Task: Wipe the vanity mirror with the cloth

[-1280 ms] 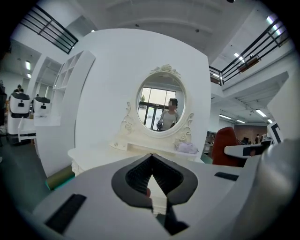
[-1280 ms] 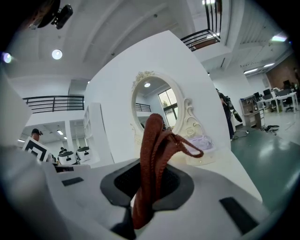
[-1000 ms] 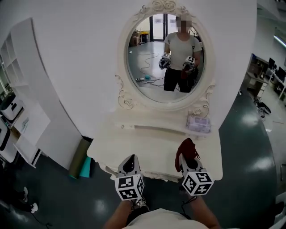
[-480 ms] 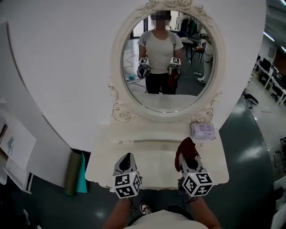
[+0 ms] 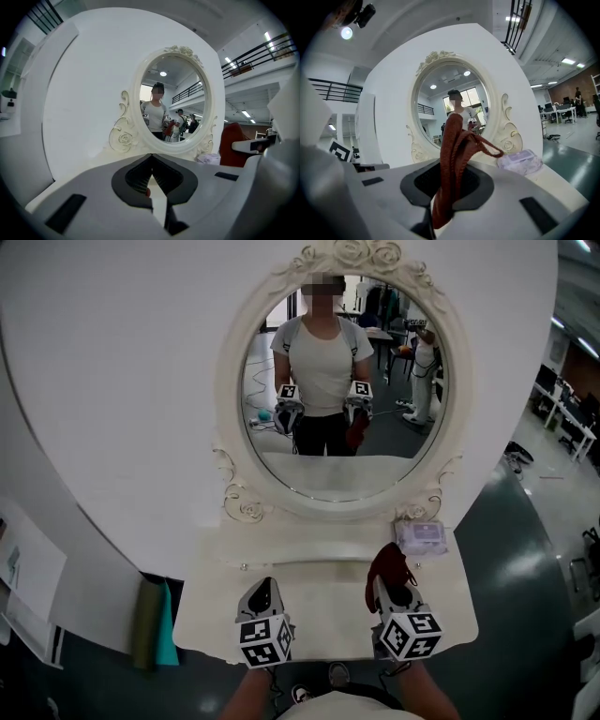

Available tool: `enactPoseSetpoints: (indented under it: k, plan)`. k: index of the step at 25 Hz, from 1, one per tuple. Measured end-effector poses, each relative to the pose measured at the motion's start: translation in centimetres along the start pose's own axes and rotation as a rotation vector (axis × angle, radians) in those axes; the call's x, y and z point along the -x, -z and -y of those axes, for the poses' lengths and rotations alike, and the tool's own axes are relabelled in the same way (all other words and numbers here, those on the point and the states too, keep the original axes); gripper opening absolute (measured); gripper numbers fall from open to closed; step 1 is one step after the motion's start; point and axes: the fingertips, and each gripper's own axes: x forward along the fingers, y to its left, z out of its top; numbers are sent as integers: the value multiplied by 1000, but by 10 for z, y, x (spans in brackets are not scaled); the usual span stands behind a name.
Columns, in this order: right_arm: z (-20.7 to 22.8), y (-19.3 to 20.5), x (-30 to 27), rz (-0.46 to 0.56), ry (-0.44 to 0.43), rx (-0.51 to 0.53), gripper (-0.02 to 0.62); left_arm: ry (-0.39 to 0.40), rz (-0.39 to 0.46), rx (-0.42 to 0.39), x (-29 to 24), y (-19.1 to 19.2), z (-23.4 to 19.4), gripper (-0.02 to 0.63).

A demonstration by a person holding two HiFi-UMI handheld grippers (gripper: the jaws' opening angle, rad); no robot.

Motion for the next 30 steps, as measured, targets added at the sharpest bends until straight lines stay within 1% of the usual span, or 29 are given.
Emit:
enactPoseSetpoints:
  k: [4, 7, 9, 11, 12, 15, 17, 21, 24, 26, 28, 30]
  plan:
    - [-3, -12, -24, -18, -43, 23, 64, 35, 29, -89, -11, -25, 16, 11]
    - [-8, -25, -42, -47, -81, 94, 64, 70, 39, -73, -28, -45, 28, 11]
    - [-12, -42, -55, -59, -108, 169, 64, 90, 48, -56, -40, -62, 33, 11]
    - [-19, -68, -69, -54, -140, 251, 64, 104, 67, -59, -51, -87, 35, 11]
    - [-25, -83, -76, -50, -161, 292, 64, 105, 81, -73, -56, -102, 35, 11]
    - [-44, -128, -93, -37, -223, 424, 64, 85, 142, -154, -66, -153, 36, 11]
    - [-60, -163, -102, -4, -231, 553, 64, 78, 191, -181, -68, -191, 36, 11]
    - [-99, -235, -116, 103, -179, 849, 64, 101, 271, -210, -65, -266, 36, 11]
    - [-129, -280, -126, 152, -111, 1060, 64, 102, 310, -244, -60, -320, 34, 11]
    - [-149, -312, -136, 184, -32, 1223, 64, 82, 328, -257, -59, -353, 28, 11]
    - [-167, -343, -145, 222, 80, 1413, 64, 43, 347, -273, -59, -379, 21, 11]
    - [-183, -367, -152, 254, 192, 1598, 64, 18, 369, -271, -59, -398, 13, 11]
